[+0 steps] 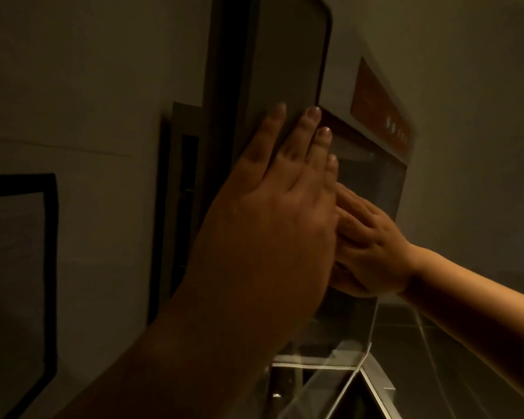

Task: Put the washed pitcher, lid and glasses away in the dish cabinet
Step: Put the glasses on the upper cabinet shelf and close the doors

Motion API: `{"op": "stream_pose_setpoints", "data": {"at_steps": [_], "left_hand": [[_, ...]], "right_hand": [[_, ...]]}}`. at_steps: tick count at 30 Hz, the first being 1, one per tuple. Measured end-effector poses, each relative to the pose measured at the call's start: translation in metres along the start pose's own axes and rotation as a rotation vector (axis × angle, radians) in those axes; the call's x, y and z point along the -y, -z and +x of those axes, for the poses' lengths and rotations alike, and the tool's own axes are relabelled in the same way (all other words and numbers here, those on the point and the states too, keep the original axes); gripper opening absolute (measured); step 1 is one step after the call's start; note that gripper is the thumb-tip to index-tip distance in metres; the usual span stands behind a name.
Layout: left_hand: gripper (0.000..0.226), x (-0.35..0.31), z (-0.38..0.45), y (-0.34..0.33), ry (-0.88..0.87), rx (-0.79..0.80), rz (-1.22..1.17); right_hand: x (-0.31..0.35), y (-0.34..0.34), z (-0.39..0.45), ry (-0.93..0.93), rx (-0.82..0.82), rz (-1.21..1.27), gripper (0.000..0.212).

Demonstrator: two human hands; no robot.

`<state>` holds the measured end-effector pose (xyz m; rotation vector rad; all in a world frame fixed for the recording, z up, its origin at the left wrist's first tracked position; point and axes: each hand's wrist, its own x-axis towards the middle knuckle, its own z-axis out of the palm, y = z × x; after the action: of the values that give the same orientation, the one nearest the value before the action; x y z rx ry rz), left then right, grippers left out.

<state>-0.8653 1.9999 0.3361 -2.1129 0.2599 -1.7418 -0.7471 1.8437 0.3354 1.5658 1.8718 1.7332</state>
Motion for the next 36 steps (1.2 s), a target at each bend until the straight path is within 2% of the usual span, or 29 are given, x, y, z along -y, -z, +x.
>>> {"op": "stream_pose_setpoints", "data": {"at_steps": [2,9,15,23,31,33,36], "left_hand": [[0.062,0.004,-0.011,0.000,0.009,0.132,0.112],[0.060,0.018,-0.020,-0.049,0.070,0.158,0.145],[0.058,0.021,-0.029,-0.102,0.137,0.136,0.045],[0.067,0.033,-0.045,-0.188,0.196,0.210,-0.015],[0.079,0.037,-0.069,-0.266,0.222,0.435,-0.143],[0.086,0.035,-0.074,-0.278,0.220,0.493,-0.162],[0.091,0.033,-0.077,-0.289,0.232,0.494,-0.169]], "right_hand": [[0.000,-0.013,-0.007,-0.030,0.063,-0.036,0.049],[0.000,-0.052,-0.014,-0.127,0.171,-0.047,0.058],[-0.014,-0.094,-0.024,-0.183,0.250,-0.080,0.068],[-0.030,-0.143,-0.047,-0.334,0.371,-0.119,0.057],[-0.046,-0.194,-0.081,-0.418,0.504,-0.147,0.061],[-0.048,-0.204,-0.089,-0.420,0.513,-0.165,0.063],[-0.050,-0.213,-0.095,-0.409,0.469,-0.174,0.061]]}}
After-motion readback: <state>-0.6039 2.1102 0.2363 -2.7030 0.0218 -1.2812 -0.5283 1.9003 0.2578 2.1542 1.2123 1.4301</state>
